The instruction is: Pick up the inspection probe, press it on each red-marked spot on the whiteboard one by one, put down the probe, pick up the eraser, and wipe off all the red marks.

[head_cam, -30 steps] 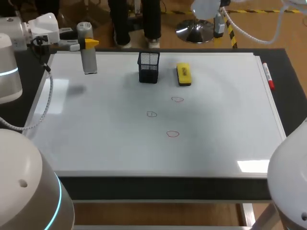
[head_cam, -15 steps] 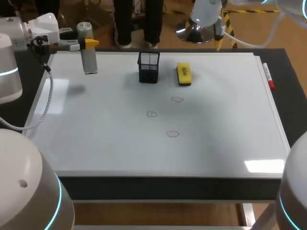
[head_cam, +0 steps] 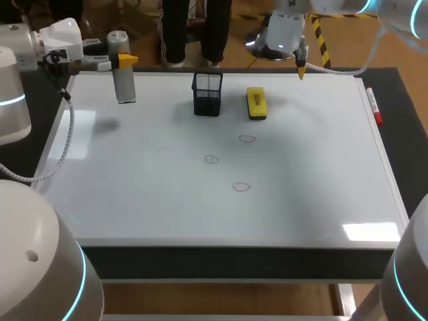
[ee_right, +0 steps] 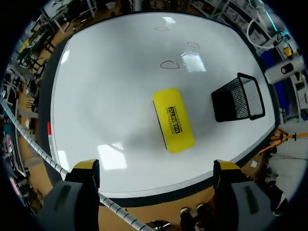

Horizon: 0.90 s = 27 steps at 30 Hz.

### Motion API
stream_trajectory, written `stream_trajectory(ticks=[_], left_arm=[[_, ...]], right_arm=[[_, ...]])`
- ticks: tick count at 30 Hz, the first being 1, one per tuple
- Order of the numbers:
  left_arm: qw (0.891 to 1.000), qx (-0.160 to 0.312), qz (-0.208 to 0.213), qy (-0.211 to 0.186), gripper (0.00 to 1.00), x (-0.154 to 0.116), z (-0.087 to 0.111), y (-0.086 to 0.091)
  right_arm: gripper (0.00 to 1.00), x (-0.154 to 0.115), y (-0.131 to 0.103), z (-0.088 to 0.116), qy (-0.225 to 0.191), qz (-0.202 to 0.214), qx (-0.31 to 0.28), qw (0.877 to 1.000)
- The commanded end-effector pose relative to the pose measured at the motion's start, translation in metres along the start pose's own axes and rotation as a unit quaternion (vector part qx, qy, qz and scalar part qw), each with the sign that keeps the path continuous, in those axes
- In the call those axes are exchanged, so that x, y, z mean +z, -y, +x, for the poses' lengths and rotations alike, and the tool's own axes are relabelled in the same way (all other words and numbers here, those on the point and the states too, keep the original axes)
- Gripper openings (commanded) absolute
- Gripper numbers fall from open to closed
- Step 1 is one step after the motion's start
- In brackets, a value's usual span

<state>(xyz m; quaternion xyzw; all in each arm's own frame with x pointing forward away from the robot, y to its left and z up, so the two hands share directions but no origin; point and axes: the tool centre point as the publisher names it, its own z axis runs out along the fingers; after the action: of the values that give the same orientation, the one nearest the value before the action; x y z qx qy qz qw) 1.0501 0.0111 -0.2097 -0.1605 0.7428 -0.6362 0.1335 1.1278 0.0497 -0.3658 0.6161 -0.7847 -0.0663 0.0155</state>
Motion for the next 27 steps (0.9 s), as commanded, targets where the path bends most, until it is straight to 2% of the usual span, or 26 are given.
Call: stream_trajectory(ticks=[1,2,7,9,27], left_arm=[[1.000,0.000,0.001,0.001,0.00,0.000,0.000,0.001],[1.000,0.000,0.001,0.001,0.00,0.000,0.000,0.001],[1.000,0.000,0.001,0.001,0.00,0.000,0.000,0.001],[1.000,0.000,0.001,0.001,0.00,0.000,0.000,0.001],[1.000,0.000,0.001,0.001,0.00,0.000,0.000,0.001]], right_arm=[[1.00,0.005,0.005,-0.010,-0.043,-0.012,-0.025,0.999],[1.00,0.007,0.003,-0.011,-0.051,-0.006,-0.034,0.998],[1.00,0.012,-0.004,-0.013,-0.036,0.002,-0.051,0.998],[1.00,0.015,-0.007,-0.013,-0.047,0.006,-0.058,0.997],[1.00,0.018,-0.009,-0.012,-0.042,0.008,-0.058,0.997]])
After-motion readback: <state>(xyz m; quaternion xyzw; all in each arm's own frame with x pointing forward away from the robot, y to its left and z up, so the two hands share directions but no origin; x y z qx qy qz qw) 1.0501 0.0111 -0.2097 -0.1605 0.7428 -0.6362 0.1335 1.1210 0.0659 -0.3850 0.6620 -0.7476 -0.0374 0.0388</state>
